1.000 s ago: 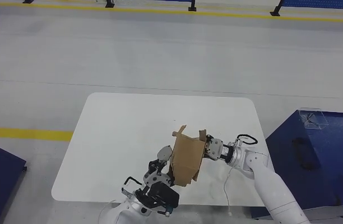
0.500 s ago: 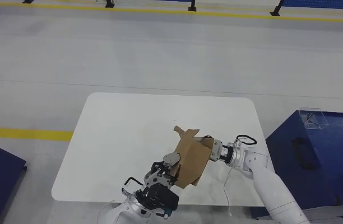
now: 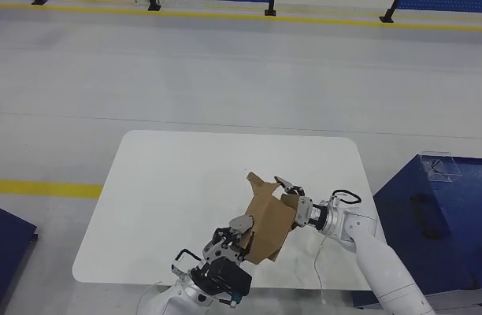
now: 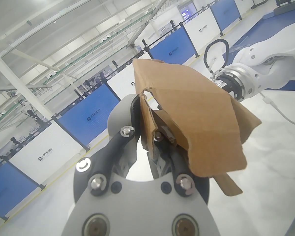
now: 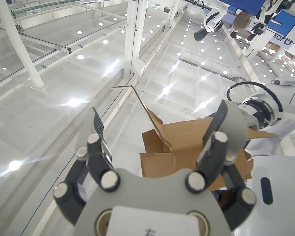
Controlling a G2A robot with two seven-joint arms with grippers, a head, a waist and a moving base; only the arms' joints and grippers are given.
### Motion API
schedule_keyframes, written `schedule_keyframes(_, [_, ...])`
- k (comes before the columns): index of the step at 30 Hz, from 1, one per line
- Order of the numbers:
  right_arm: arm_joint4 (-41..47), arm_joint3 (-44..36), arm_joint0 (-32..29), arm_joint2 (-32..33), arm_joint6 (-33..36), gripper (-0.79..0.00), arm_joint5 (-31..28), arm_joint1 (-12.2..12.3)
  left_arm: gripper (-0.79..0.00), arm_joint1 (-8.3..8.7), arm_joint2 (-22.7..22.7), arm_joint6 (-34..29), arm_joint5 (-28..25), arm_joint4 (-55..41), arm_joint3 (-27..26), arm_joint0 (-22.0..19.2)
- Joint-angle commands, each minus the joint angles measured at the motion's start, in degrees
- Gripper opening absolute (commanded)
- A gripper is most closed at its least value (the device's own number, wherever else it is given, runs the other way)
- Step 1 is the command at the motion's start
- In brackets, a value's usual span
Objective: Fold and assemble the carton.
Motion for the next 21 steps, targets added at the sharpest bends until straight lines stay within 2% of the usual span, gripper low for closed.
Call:
schedule_keyframes(1, [-5.47,-0.48,-0.9,1.02,2.29,0.0,-3.72,0.48,-0.785,-0.13,-0.88,-0.72,-1.39,-5.08,-0.74,0.02])
schedule_keyframes(3, [-9.75,0.0,-2.01,2.01,6.77,0.0,-5.9,1.04,-0.785,-0.29,-1.88,-0.16,-3.3,-12.47,-1.44,0.12])
schedule_keyframes(5, [-9.86,1.39,-2.91,4.19,13.41,0.0,-8.3,1.48,-0.785,-0.21,-3.91,2.89,-8.91,-22.28,-1.04,-0.15])
schedule_keyframes(9, [-16.74,1.63,-4.74,8.41,22.81,0.0,-19.15,2.53,-0.785,0.04,-9.37,3.54,-18.31,-40.89,1.31,-0.71])
schedule_keyframes(11, [-17.0,1.81,-5.93,10.97,25.99,0.0,-24.79,2.8,-0.785,0.15,-11.18,2.21,-23.56,-49.61,2.66,-1.34])
schedule_keyframes(14, [-12.61,0.18,-7.04,14.33,26.87,0.0,-30.03,2.73,-0.785,0.25,-13.09,-2.94,-29.61,-63.56,5.38,-2.63])
schedule_keyframes(17, [-12.61,0.18,-7.04,14.33,26.87,0.0,-30.03,2.73,-0.785,0.34,-14.04,-9.26,-32.31,-73.85,7.41,-4.37])
schedule_keyframes(21, [-12.61,0.18,-7.04,14.33,26.87,0.0,-30.03,2.73,-0.785,0.34,-14.04,-9.26,-32.31,-73.85,7.41,-4.37])
